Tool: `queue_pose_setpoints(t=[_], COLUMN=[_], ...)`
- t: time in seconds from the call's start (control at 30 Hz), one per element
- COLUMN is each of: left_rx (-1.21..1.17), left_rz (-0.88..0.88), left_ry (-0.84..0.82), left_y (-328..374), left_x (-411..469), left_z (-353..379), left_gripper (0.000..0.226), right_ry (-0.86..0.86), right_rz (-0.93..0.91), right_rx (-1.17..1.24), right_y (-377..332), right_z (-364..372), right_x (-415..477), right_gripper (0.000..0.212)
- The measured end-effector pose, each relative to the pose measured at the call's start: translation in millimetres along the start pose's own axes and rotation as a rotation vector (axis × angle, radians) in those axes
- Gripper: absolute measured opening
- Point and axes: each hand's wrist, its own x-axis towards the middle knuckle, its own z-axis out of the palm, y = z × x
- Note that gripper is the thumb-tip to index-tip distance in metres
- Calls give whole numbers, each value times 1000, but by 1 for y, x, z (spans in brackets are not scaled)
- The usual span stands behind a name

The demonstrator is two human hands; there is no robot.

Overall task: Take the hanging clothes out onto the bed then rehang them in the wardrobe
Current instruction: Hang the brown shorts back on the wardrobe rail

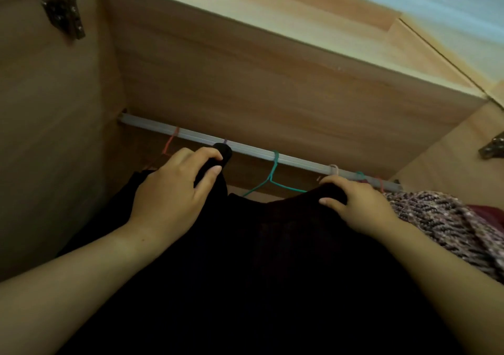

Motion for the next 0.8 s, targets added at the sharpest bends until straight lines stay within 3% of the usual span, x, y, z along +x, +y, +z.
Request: queue_pose_setpoints(t=[0.1, 0.4, 0.53, 0.7, 0.8], left_rx=[-35, -71, -50, -2, 37], left_rz=[-7, -22, -40, -34, -12], left_ry=[-43, -67, -72, -109, -113], left_y=[-2, -11, -12, -7, -5], left_x=[0, 3, 3, -5, -5], left_z=[-2, -3, -9, -12, -13], left_gripper=[37, 32, 33, 38, 42], right_ry=[107, 101, 150, 94, 84], right_rz=[62, 208, 180, 198, 117], right_rx=[-23, -119, -133, -152, -167], right_y=[-5, -3, -12, -18, -28], right_z=[-5, -18, -15, 0, -5], right_x=[5, 38, 33, -12, -17], right_gripper=[33, 31, 34, 40, 46])
